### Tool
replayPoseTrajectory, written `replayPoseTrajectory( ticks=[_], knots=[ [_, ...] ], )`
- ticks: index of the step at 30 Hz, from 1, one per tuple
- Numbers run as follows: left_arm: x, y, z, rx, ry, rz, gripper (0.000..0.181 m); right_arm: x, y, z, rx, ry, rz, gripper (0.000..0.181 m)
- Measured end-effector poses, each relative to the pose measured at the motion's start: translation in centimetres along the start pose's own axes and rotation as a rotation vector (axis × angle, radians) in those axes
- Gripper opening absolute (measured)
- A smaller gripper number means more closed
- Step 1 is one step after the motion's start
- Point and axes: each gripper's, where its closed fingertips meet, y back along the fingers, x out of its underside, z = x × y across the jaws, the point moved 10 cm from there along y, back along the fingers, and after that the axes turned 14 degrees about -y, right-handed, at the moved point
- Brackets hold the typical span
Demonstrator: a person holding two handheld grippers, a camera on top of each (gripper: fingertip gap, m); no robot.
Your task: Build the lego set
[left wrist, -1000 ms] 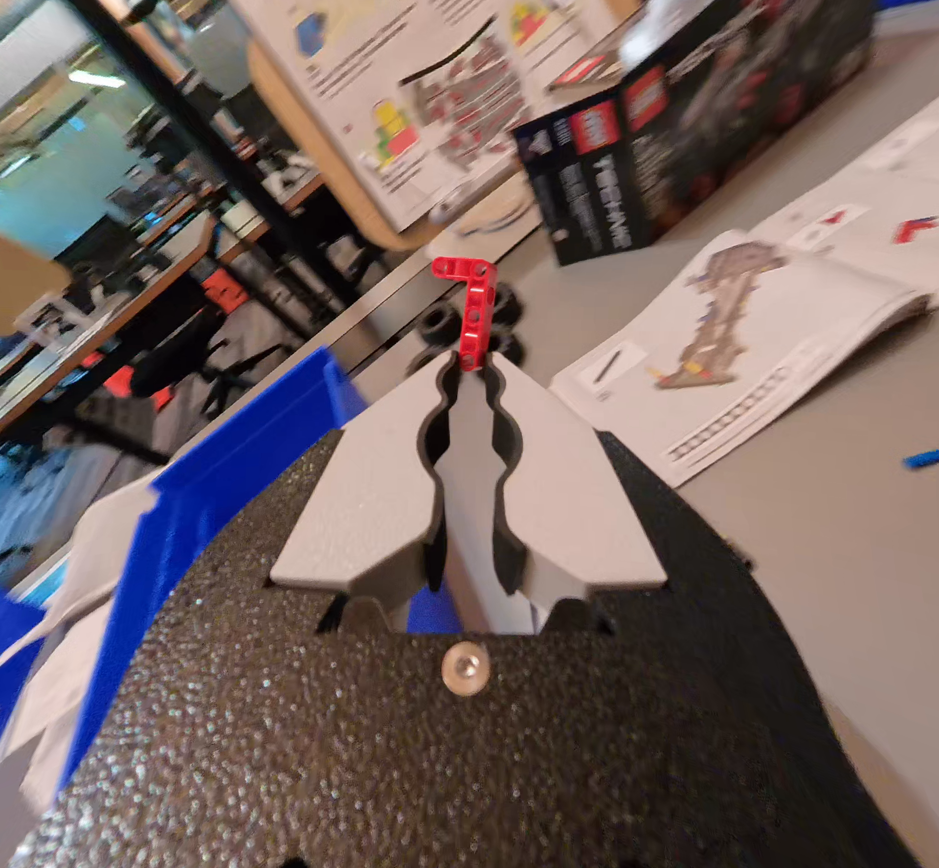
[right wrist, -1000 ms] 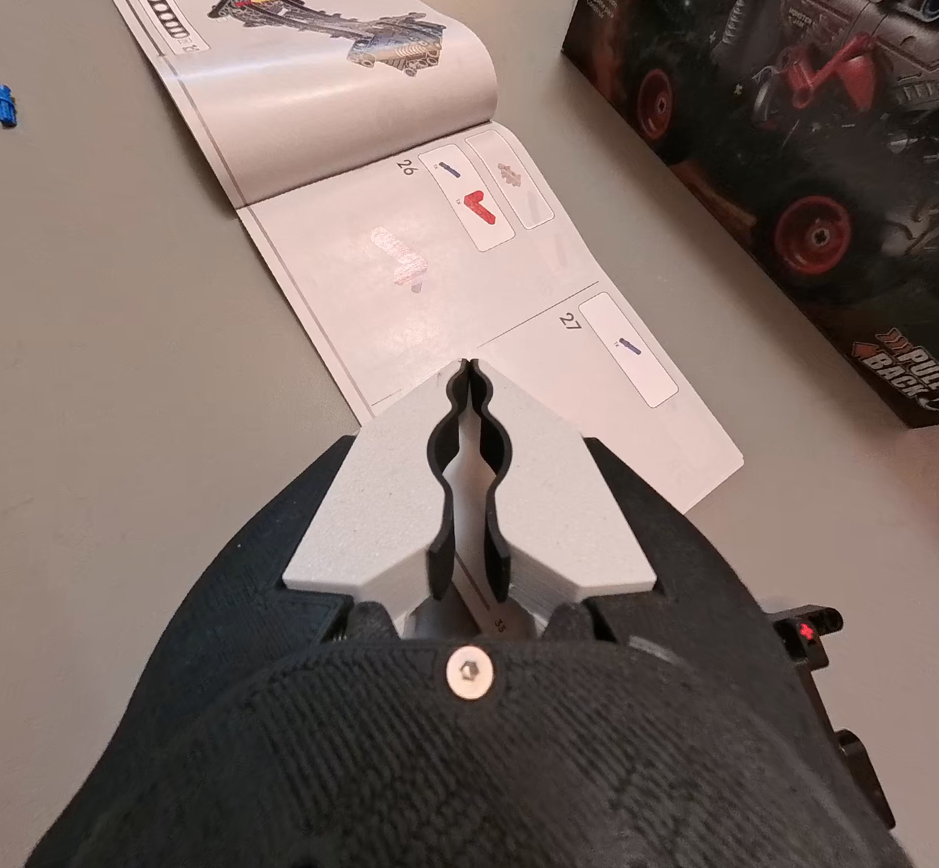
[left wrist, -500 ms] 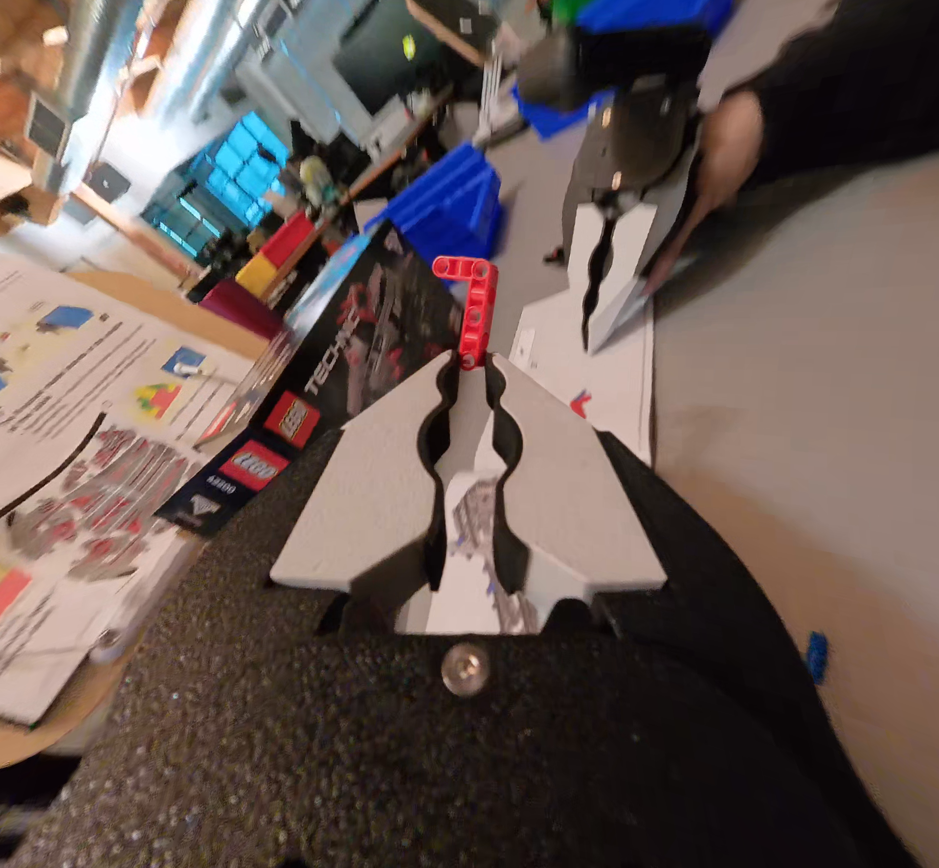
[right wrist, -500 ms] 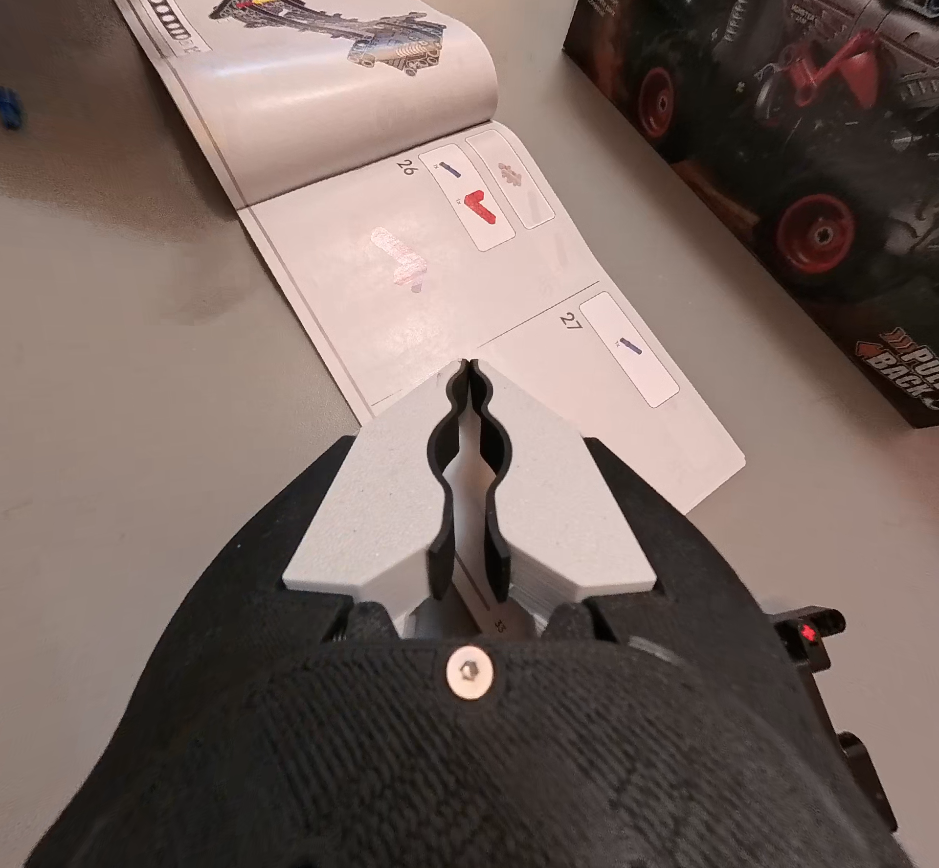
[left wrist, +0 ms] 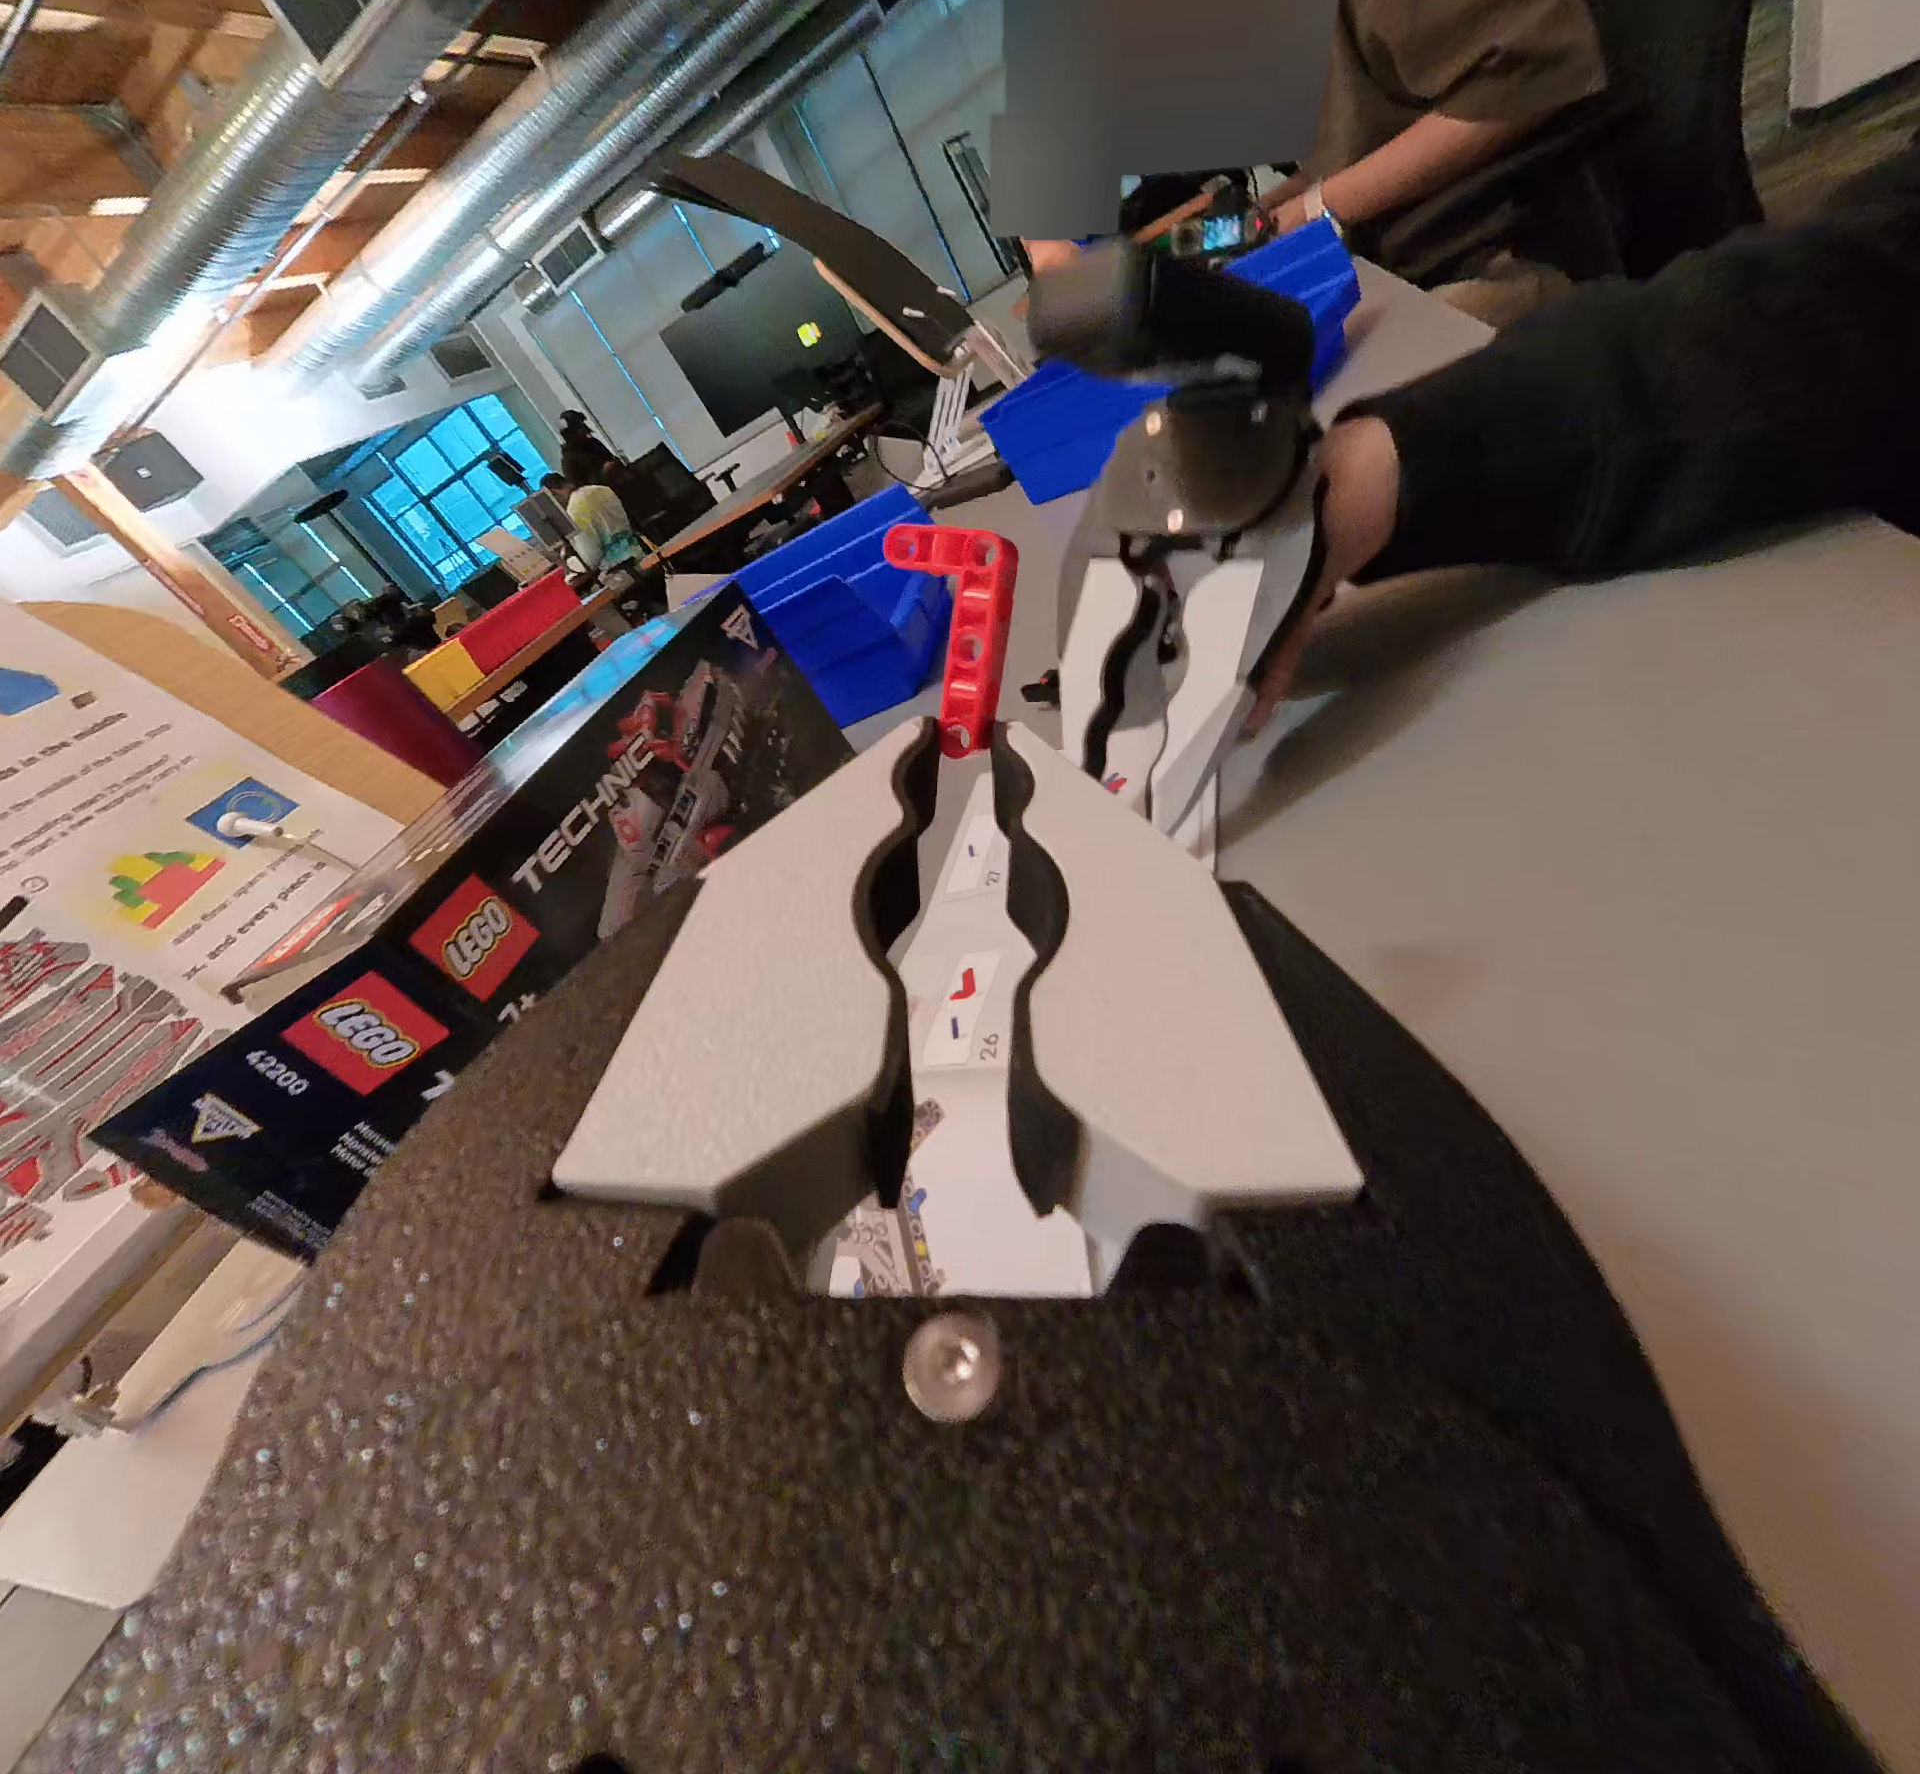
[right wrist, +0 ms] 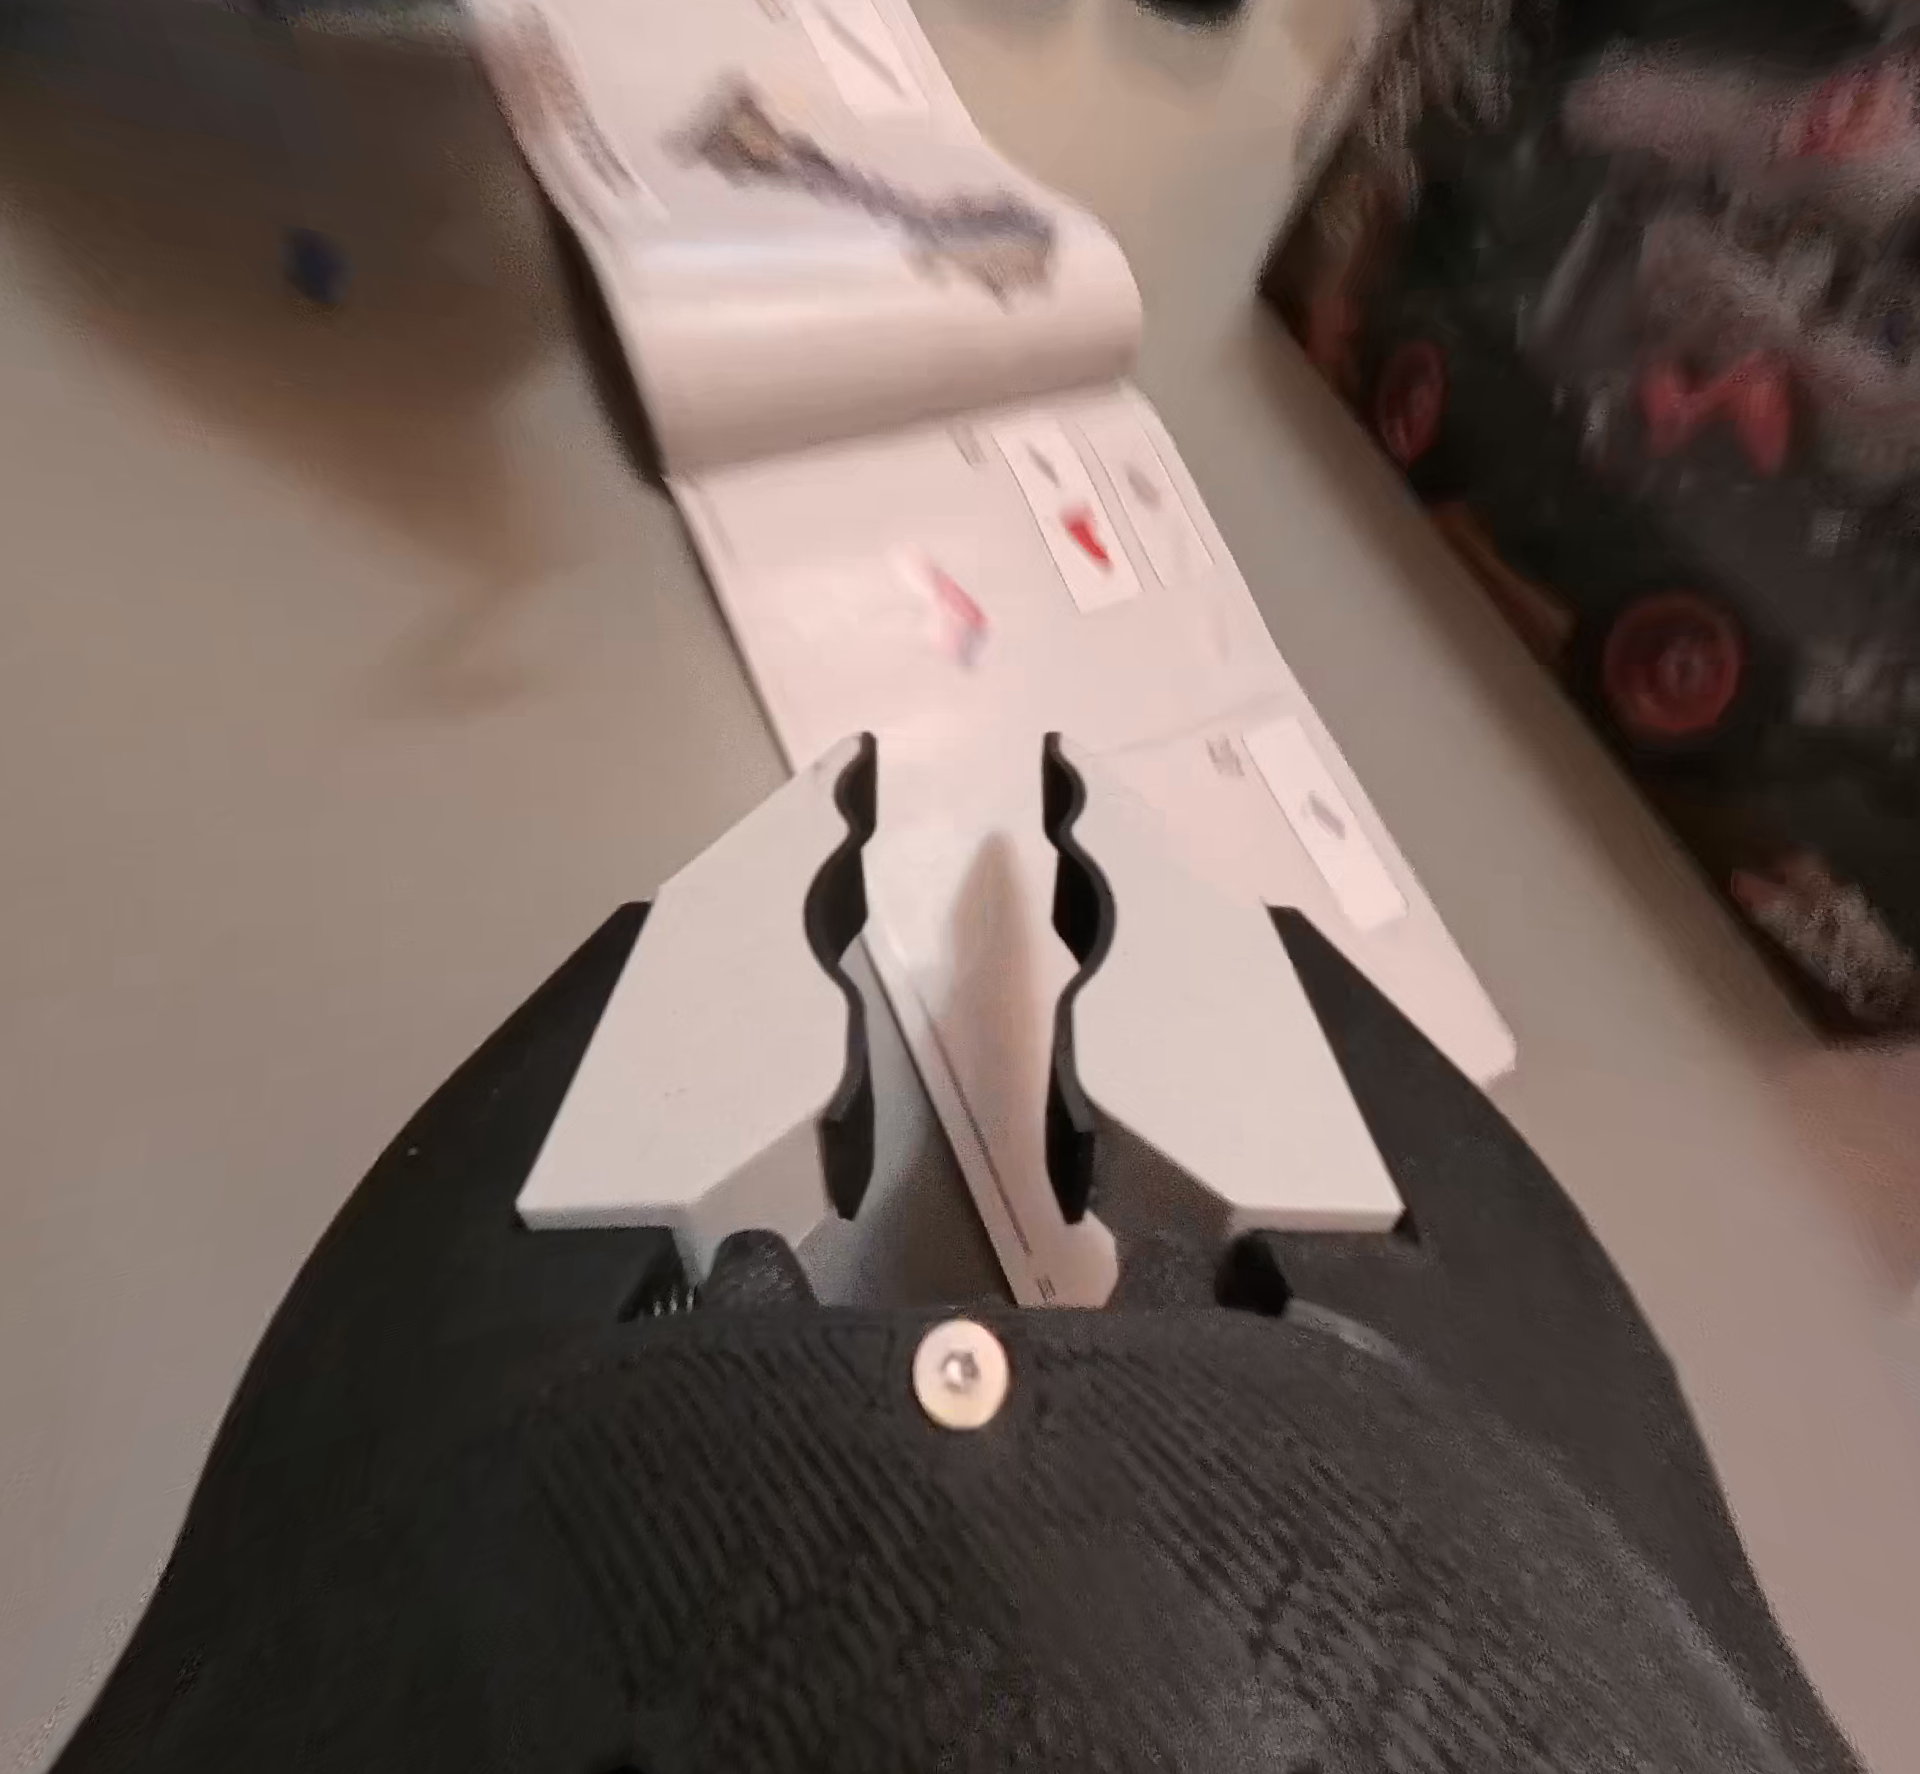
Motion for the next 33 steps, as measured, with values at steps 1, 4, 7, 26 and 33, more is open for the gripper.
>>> replayPoseTrajectory(
  ticks=[1, 4, 7, 26, 33],
  knots=[
    [-0.2, -0.2, -0.3, 0.021, -0.011, 0.004, 0.007, -0.9, 0.8, 1.1, -0.067, 0.055, -0.096, 0.036],
    [-0.8, -1.0, -1.4, 0.101, -0.055, 0.014, 0.007, -3.2, 2.2, 4.1, -0.219, 0.106, -0.442, 0.04],
    [-1.0, -1.9, -2.5, 0.17, -0.077, 0.018, 0.007, -3.4, 1.2, 5.6, -0.277, 0.092, -0.551, 0.044],
    [0.5, -1.4, -3.3, 0.347, 0.089, 0.25, 0.028, -2.1, -0.6, 7.1, 0.046, 0.473, -0.396, 0.006],
    [0.1, -1.9, -3.5, 0.28, 0.435, 0.33, 0.026, -1.2, -2.7, 8.2, 0.251, 0.733, -0.164, 0.006]
  ],
)
